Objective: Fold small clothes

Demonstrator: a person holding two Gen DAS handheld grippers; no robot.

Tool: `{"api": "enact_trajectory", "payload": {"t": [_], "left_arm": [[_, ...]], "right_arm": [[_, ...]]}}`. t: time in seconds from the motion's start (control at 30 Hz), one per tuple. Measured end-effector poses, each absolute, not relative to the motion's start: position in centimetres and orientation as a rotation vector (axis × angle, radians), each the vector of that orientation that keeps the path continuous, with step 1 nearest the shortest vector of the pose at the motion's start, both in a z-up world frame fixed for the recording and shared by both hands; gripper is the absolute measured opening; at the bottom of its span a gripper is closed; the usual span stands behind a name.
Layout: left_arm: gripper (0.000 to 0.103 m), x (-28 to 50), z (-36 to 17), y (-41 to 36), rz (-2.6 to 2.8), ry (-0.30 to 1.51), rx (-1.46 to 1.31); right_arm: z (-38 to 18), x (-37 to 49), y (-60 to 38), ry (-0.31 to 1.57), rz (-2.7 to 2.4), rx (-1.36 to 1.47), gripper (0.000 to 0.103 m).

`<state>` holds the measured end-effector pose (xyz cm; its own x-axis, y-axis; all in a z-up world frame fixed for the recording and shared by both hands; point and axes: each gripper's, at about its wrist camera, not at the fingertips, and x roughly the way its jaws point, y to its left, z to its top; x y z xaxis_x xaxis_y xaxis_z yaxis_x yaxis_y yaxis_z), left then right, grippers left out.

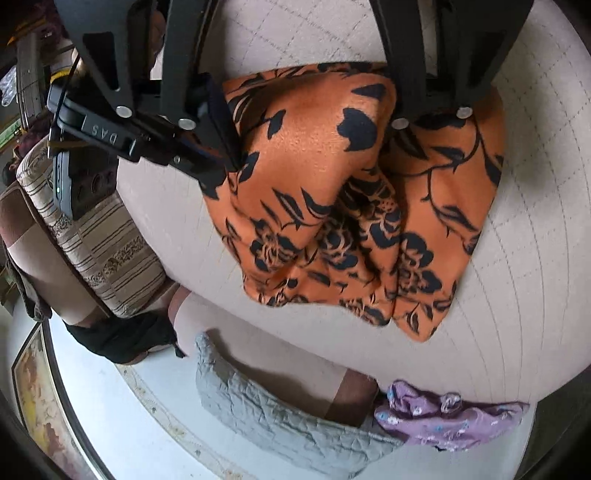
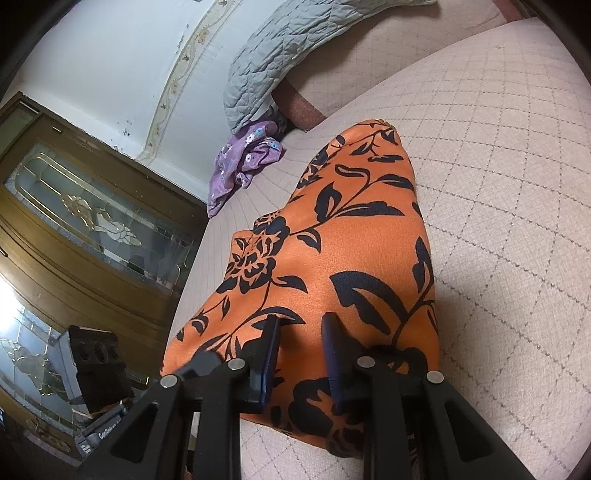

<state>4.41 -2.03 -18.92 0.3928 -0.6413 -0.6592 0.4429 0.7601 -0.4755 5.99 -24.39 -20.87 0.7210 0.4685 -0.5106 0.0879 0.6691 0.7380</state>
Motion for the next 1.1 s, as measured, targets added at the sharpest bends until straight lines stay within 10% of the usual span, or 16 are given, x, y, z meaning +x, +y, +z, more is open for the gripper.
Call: {"api": "enact_trajectory", "payload": {"t": [0.3, 0.53, 0.8, 1.1], "left_arm": [[0.065, 6.6, -20.0, -3.5, -0.645, 0.991, -0.259], [0.038, 5.7, -18.7, -3.5, -0.632, 0.898, -0.207], [0.031, 3.5, -14.6, -2.0, -0.64, 0.707, -0.122], [0.05, 6.9, -20.4, 0.2, -0.488, 0.953, -0.094]], "right_arm": [[-21.4, 5.1, -25.3, 0.72, 0.225, 0.903, 0.015], [-21.2, 4.4, -25.9, 0.689, 0.169, 0.905, 0.014], [-21.2, 5.2, -24.4, 0.723, 0.283, 0.941, 0.014], [-20.8, 6.8, -19.4, 0.775, 0.287, 0.716, 0.014]]}}
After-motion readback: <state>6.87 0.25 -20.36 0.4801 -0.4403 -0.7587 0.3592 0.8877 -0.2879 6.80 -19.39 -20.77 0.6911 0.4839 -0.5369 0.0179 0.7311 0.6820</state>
